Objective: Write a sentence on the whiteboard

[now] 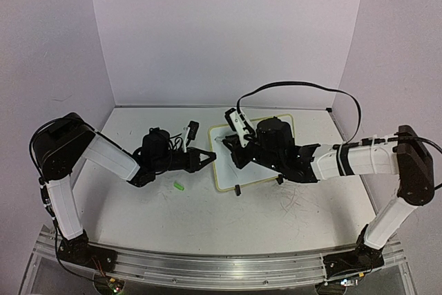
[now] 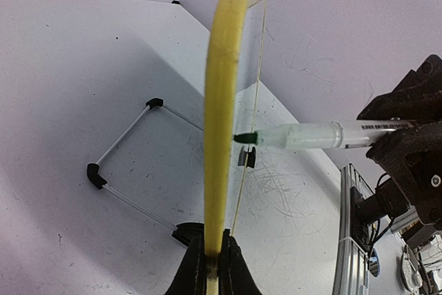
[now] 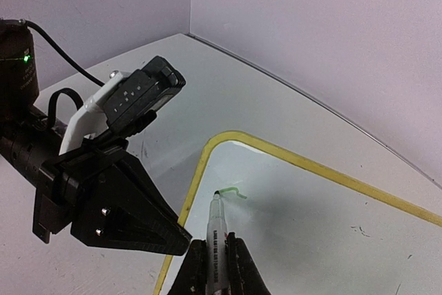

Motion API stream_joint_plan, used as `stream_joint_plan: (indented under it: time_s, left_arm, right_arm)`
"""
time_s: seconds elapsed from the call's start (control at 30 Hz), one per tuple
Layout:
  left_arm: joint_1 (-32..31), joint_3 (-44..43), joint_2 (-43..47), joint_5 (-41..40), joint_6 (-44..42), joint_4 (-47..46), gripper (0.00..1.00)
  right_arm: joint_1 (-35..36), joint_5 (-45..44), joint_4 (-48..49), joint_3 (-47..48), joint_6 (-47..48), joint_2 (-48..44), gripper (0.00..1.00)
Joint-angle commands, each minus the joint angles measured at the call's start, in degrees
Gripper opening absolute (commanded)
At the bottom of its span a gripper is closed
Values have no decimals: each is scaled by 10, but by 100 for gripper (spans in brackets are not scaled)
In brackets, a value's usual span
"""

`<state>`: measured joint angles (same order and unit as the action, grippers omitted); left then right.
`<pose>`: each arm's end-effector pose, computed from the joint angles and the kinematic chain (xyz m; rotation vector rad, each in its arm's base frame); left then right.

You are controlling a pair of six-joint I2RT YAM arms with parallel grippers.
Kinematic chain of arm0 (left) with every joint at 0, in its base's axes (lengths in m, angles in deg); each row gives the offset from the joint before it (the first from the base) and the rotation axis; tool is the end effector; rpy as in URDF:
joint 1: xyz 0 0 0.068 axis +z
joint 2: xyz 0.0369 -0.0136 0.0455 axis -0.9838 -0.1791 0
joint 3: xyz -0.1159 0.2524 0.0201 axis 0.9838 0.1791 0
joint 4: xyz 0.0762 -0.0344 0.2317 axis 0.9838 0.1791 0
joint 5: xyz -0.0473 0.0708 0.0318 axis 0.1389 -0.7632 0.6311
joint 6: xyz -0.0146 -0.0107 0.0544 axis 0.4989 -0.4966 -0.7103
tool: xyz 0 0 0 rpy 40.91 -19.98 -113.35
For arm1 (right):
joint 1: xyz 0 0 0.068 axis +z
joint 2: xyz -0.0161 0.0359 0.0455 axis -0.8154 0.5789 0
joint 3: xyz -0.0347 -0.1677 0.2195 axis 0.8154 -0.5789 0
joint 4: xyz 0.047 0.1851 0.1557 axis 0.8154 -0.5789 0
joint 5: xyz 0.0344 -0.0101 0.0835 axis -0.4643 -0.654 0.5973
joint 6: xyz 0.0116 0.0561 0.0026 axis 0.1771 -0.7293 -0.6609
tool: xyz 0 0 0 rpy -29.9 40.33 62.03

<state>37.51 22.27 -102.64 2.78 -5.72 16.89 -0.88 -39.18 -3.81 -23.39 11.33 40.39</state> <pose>0.2613 -0.2611 0.1760 0.5833 1.8763 -1.2683 0.2226 0.2981 0.2631 -0.8493 1.6454 0.5312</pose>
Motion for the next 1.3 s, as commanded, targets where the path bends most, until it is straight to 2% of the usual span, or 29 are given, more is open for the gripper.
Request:
stream_joint_plan:
  time_s: [0.0,0.87,1.27]
  left_arm:
    - [-1,-12,4,0,3,-9,0]
    - [-1,-8,7,-5,2,-9,0]
    - [-1,-8,7,-5,2,-9,0]
  right_arm:
    - [4,-3,8,13,-4,9,0]
    - [3,-6,0,-8,-5,-3,0]
    - [4,-42,0,-19,-9,-11,0]
